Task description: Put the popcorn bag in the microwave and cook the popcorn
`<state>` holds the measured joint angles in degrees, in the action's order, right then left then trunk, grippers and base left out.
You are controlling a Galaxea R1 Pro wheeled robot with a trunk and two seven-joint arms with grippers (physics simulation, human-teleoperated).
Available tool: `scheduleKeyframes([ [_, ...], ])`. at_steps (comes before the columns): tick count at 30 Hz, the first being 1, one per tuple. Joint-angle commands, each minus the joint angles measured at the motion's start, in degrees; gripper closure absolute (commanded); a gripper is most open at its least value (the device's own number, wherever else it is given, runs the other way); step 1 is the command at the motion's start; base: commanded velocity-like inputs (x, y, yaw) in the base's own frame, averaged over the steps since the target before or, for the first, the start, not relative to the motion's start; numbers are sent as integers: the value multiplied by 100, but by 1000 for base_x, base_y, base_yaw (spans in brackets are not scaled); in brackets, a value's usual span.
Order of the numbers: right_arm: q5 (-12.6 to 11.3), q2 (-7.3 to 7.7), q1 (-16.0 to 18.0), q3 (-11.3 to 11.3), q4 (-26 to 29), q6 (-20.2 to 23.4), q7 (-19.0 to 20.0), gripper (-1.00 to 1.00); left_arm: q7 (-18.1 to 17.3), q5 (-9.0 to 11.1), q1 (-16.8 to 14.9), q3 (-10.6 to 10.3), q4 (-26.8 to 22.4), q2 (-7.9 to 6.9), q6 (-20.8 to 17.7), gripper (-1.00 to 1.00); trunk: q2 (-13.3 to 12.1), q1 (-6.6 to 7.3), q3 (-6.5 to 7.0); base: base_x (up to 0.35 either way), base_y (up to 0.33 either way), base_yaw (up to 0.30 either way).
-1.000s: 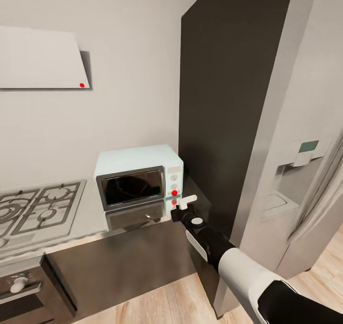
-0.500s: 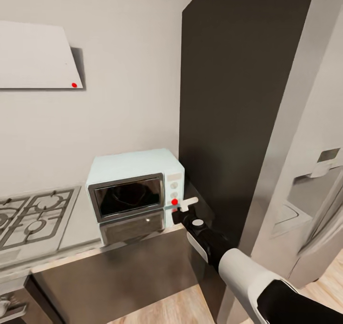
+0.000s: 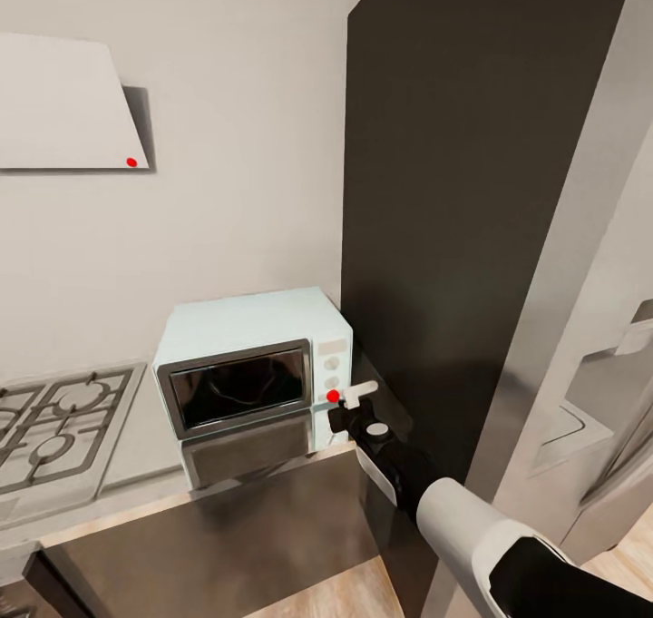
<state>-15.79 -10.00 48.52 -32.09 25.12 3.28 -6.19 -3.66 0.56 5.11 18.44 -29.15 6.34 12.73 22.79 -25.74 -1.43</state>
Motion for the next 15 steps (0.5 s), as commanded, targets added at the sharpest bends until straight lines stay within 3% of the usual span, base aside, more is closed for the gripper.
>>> scheduleKeyframes([
  [1, -44, 0, 5, -44, -1, 23, -47, 100, -38, 6, 2, 37, -11, 7, 1, -100, 13, -4, -12, 0, 0, 0],
  [15, -47, 0, -71, -52, -104, 12, -40, 100, -38, 4, -1, 37, -11, 7, 1, -100, 13, -4, -12, 51, 0, 0],
])
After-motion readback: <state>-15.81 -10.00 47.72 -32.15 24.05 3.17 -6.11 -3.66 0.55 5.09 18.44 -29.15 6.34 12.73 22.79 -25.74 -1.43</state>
